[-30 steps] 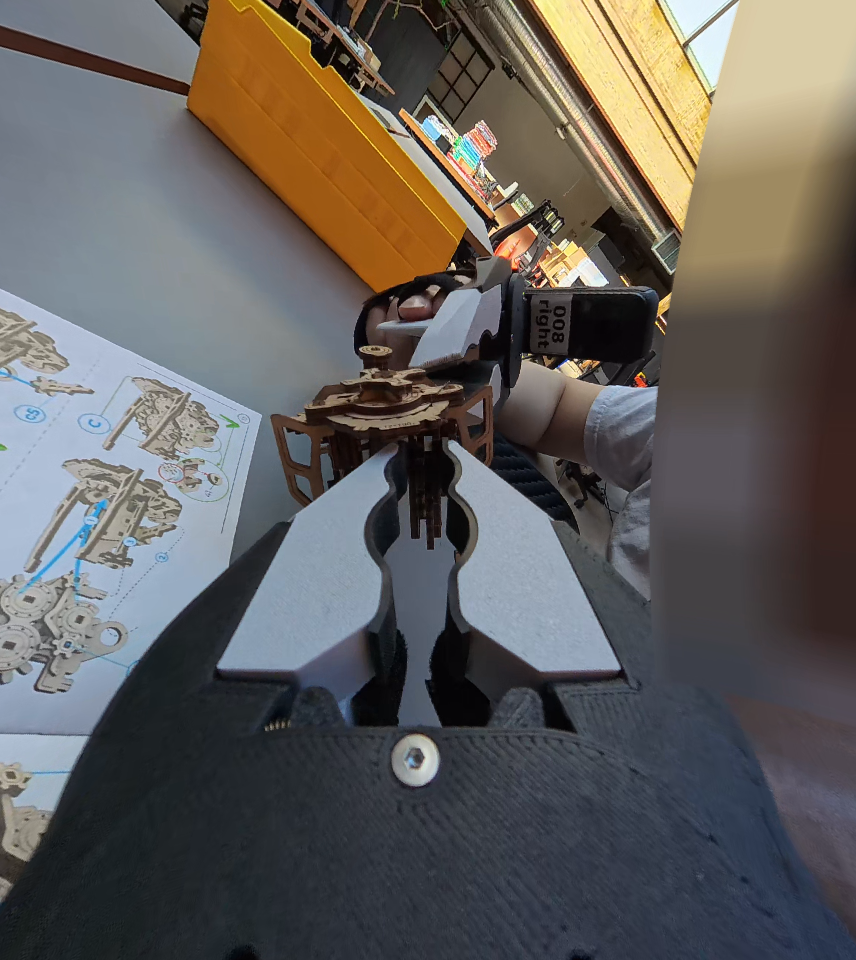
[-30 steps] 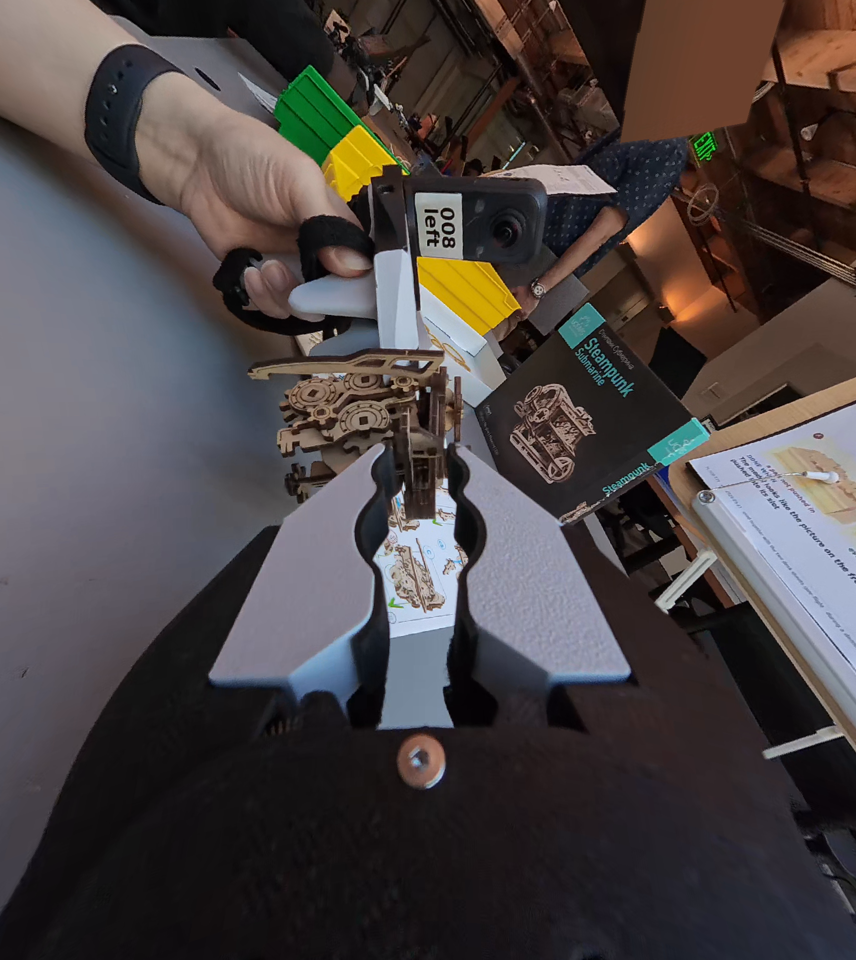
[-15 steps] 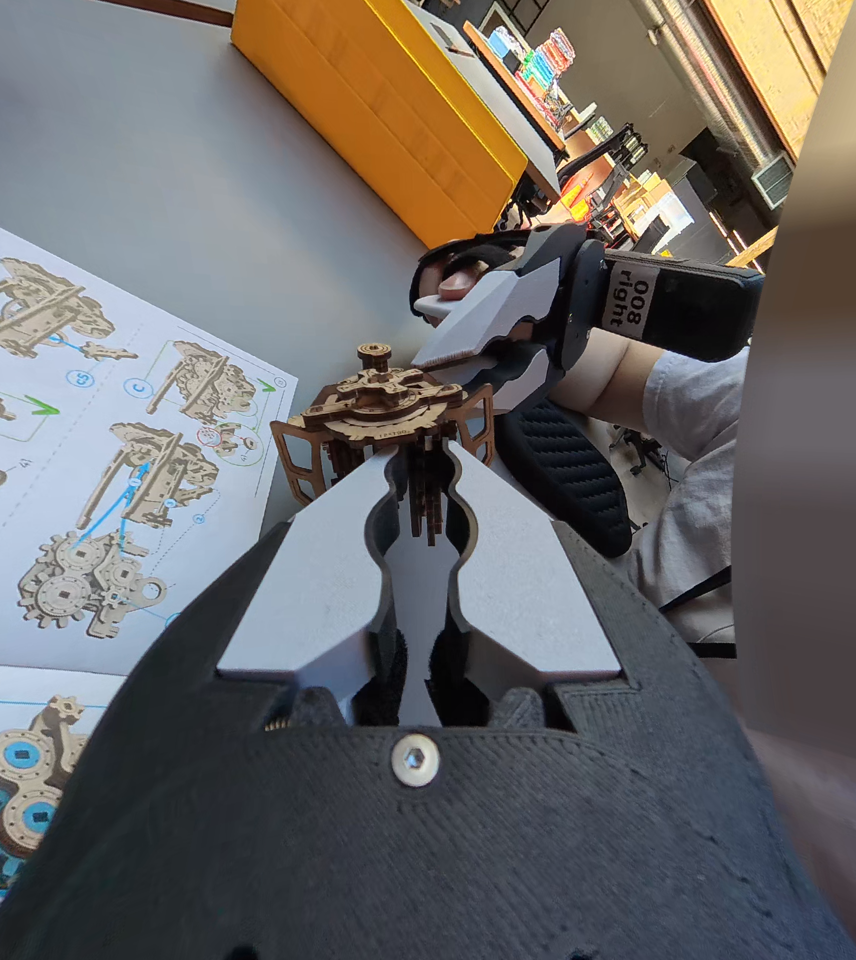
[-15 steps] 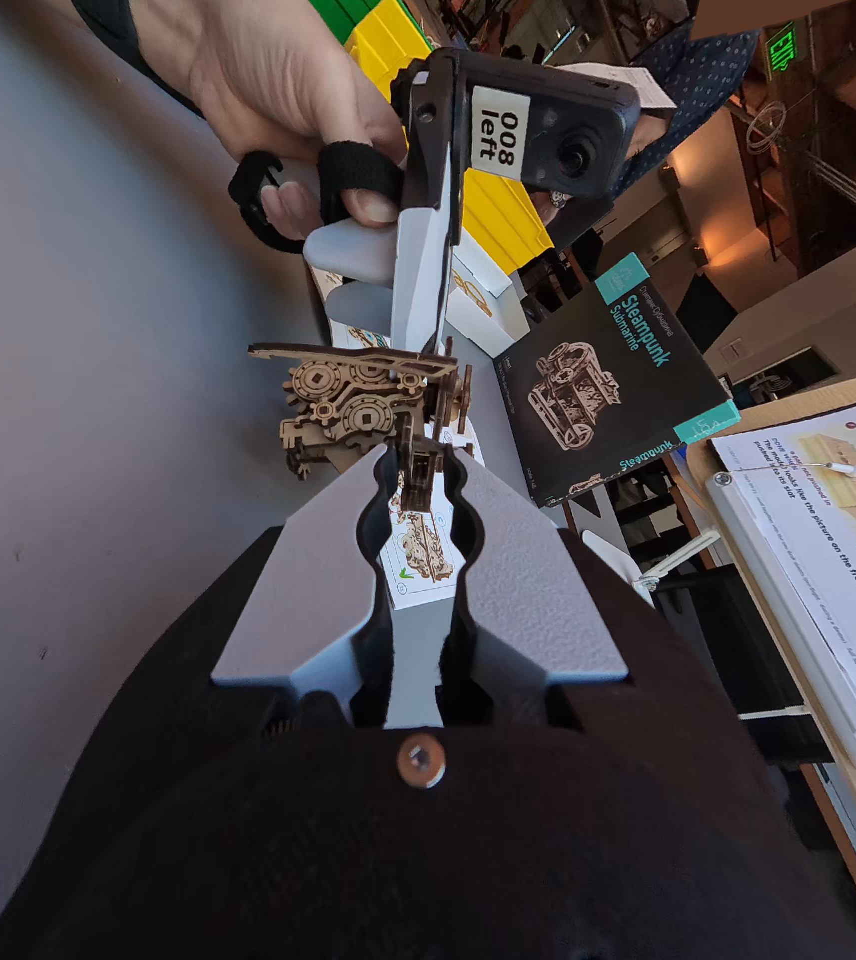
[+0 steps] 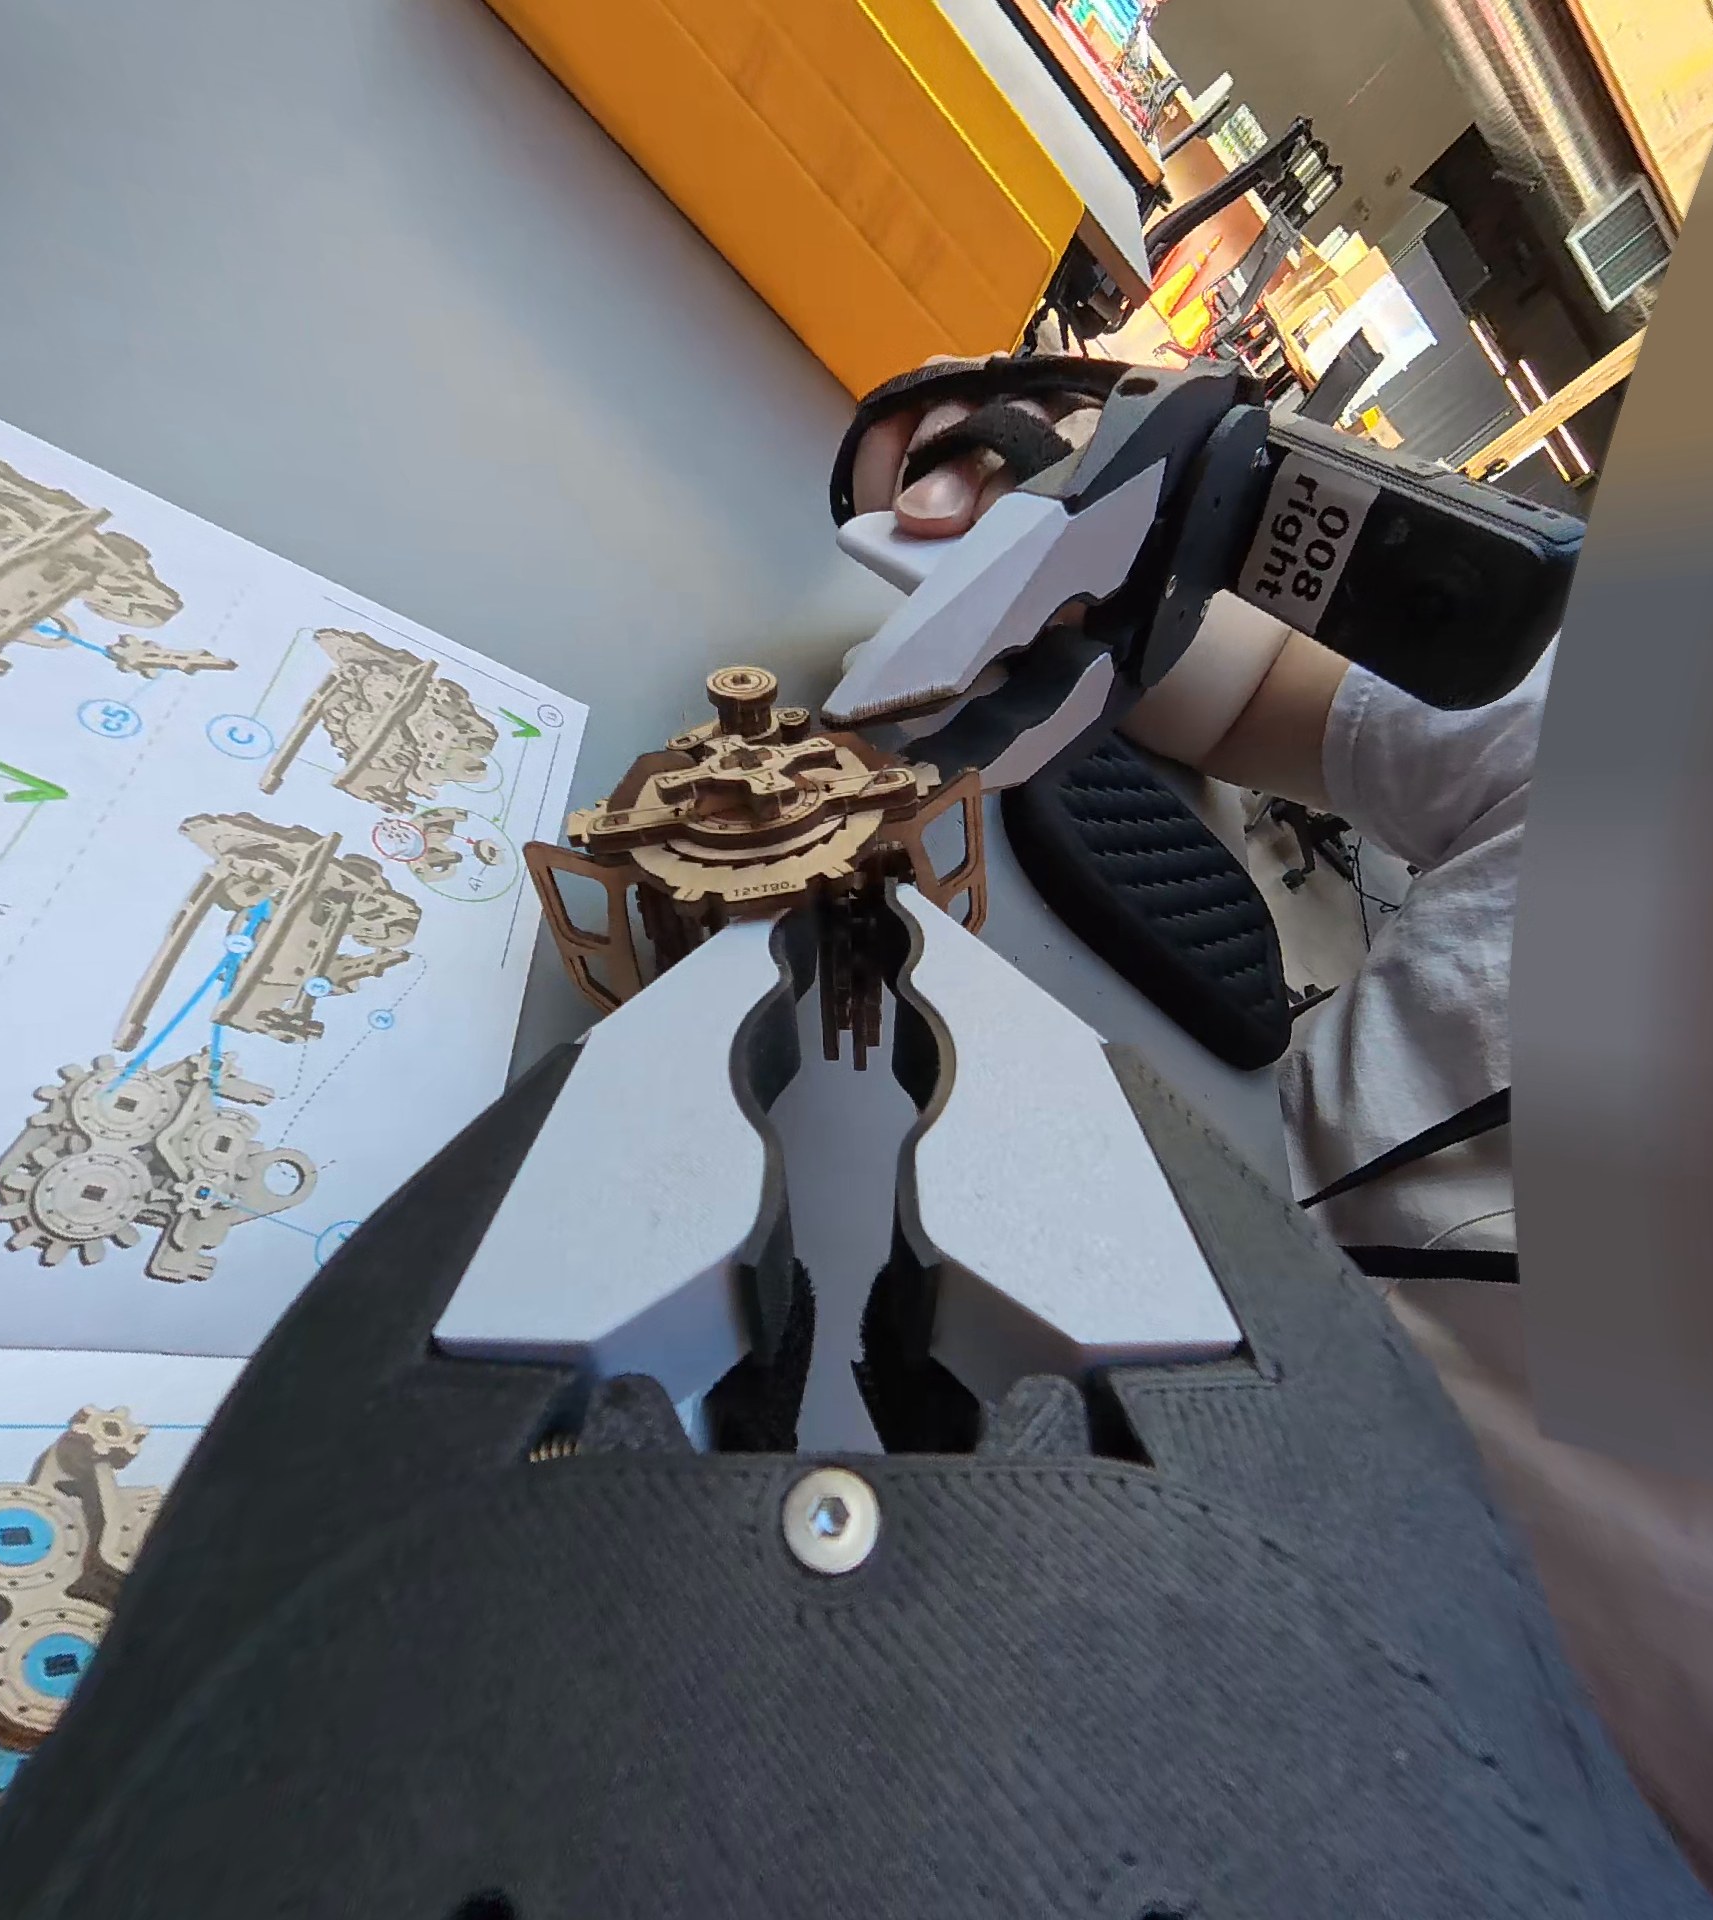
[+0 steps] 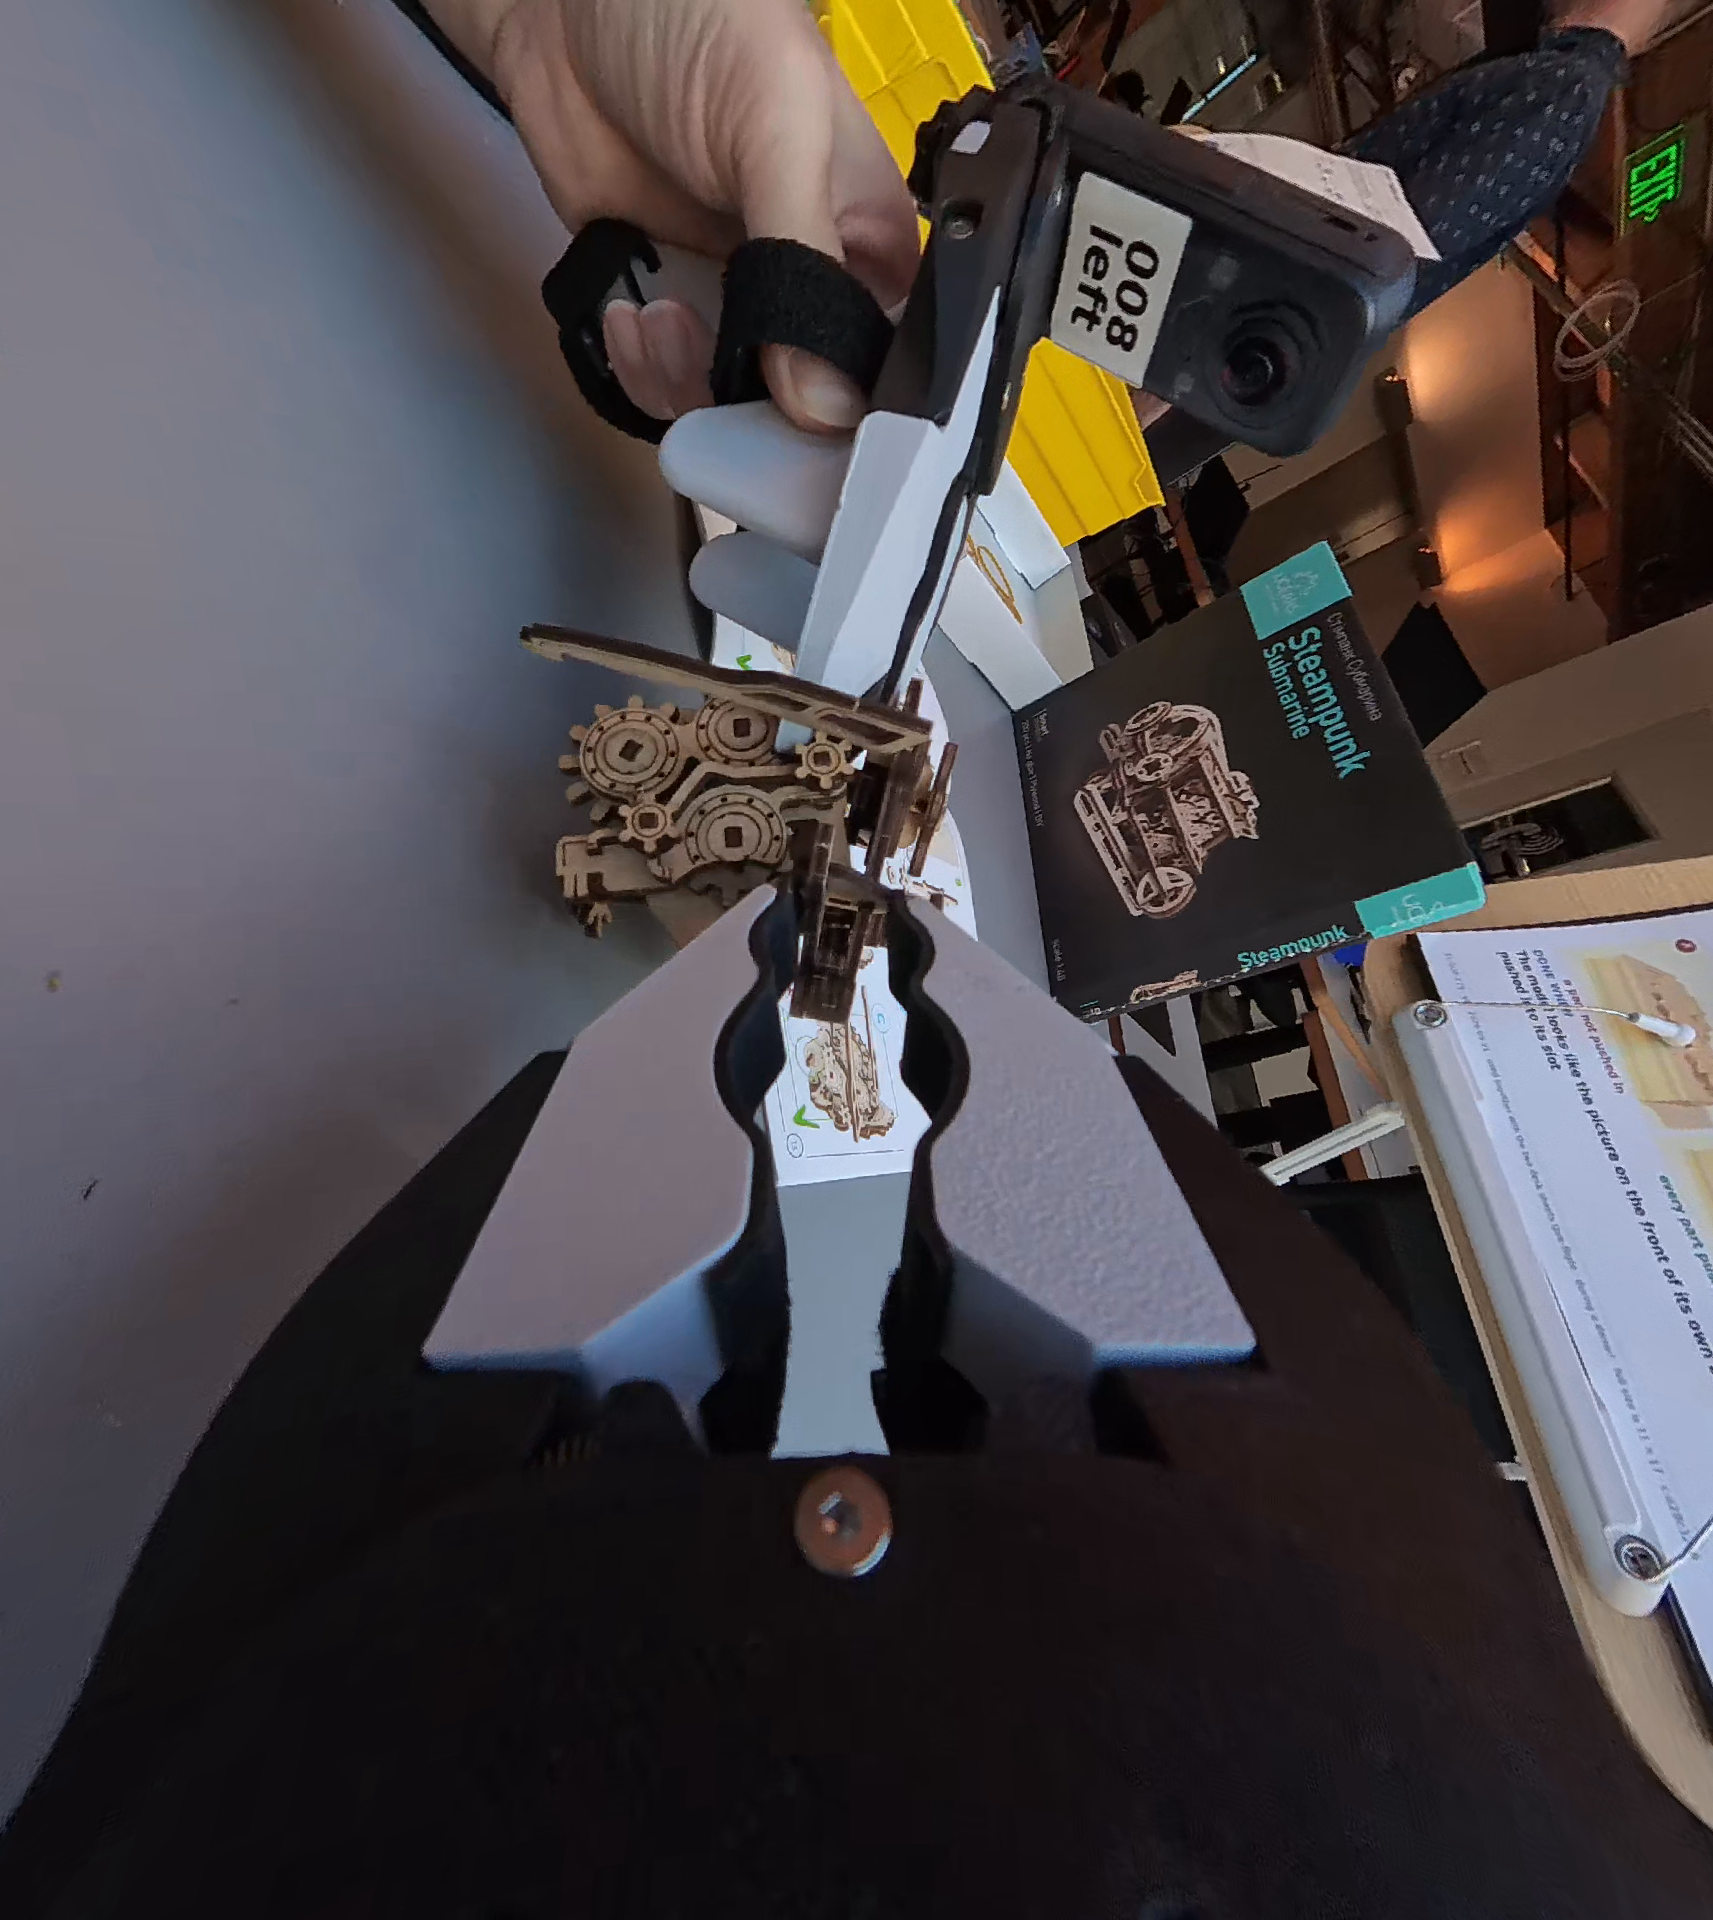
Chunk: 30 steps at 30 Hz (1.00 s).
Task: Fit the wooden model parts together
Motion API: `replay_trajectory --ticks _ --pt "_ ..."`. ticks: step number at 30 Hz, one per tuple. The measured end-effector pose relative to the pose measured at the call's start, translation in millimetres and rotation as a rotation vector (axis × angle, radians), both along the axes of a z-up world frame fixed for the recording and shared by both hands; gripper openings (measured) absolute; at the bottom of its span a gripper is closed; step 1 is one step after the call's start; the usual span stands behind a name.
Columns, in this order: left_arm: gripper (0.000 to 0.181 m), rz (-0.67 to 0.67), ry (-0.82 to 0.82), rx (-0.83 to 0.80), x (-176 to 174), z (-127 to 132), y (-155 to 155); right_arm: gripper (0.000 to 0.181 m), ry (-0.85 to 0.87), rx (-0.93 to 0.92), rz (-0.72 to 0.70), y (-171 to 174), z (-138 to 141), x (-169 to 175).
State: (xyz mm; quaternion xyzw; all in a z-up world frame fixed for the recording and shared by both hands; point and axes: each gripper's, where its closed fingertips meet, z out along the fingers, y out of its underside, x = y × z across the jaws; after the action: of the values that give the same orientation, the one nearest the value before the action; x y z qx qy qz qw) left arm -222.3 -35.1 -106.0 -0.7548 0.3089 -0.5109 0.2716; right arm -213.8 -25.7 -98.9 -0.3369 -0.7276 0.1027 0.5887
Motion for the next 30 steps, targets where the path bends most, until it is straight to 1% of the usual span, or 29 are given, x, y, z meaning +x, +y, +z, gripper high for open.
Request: replay_trajectory --ticks 4,8,15,20,24,30 --pt "0.009 -0.002 0.003 -0.014 -0.9 -2.4 0.1 0.015 -0.010 -0.021 0.004 0.6 -3.5 -0.4" --pt "0.010 0.004 -0.033 -0.025 -0.8 0.7 1.2 0.016 0.037 -0.048 0.007 4.1 -1.3 -0.5" --pt "0.010 -0.015 -0.041 -0.032 -0.1 1.6 -1.2 0.016 0.042 -0.164 0.021 2.2 -2.1 -1.1" --pt "0.010 -0.028 -0.026 -0.049 -0.2 -1.2 -3.2 0.014 -0.002 -0.153 0.014 -0.6 -4.8 -1.6" --pt "0.009 -0.030 -0.028 -0.065 0.8 -2.9 -3.8 0.014 -0.047 -0.100 0.005 -1.2 -8.5 -0.7" --pt "0.009 -0.034 0.005 -0.050 0.4 -2.5 -6.0 0.013 -0.076 -0.077 0.001 -4.7 -9.4 -1.8"
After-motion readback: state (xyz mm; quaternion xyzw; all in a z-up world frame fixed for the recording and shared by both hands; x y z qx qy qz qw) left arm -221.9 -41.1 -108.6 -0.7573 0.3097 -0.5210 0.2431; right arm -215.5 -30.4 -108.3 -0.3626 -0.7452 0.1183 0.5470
